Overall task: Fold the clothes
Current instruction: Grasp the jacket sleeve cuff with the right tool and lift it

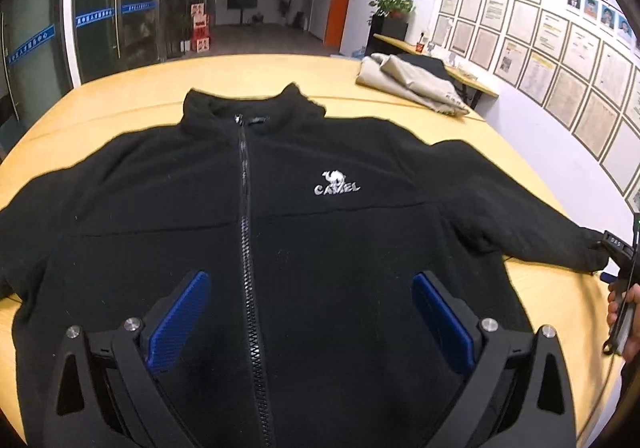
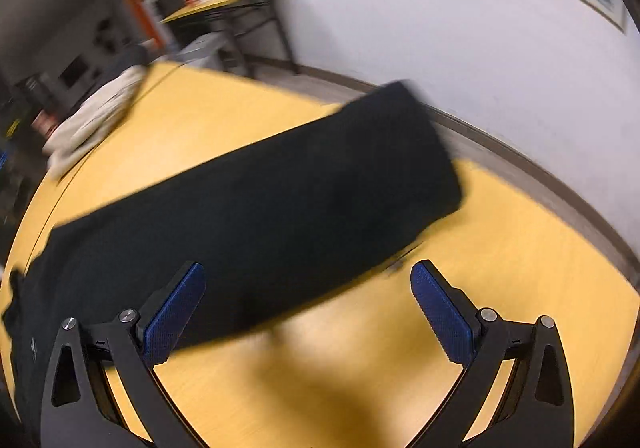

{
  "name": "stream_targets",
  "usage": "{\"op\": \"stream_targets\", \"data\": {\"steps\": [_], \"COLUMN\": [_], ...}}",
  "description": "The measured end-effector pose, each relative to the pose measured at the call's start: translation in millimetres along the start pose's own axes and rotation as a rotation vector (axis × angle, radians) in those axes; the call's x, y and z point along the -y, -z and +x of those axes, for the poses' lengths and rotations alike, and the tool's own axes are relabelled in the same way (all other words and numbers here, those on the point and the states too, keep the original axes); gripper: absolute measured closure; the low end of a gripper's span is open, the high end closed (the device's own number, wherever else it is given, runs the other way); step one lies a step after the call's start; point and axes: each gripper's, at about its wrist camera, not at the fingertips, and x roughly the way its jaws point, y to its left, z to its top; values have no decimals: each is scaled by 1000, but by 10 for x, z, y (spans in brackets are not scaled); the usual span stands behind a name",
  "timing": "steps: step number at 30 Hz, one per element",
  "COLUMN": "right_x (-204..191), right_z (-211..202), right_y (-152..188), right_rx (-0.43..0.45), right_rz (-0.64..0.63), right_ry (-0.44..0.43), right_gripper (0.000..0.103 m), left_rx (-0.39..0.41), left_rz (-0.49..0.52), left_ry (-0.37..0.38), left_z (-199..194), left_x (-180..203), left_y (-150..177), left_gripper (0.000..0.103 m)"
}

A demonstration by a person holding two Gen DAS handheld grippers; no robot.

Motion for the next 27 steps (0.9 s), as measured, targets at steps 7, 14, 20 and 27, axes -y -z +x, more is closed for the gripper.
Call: {"op": "stream_targets", "data": {"steps": [7,14,20,27], "right_x": [141,198,141,-549], "right_z": [156,99,-208,-1189], "right_y": [-150,-57,-65,-336], "right_rx": [39,79,205,511], "right_rz": [-16,3,18,-81], "right_ry": [51,10,-5,-58], "right_gripper": [19,87,92,93], "left_rx": [-24,-25,-26,0], "left_rz": [-32,-45,-42,-56], "left_ry": [-30,-35,-39,-63], "left_z": [135,87,47,-102], "left_x": [-160,-262,-307,-528], "left_y": [87,131,175,214], "left_gripper": [0,0,0,0]}}
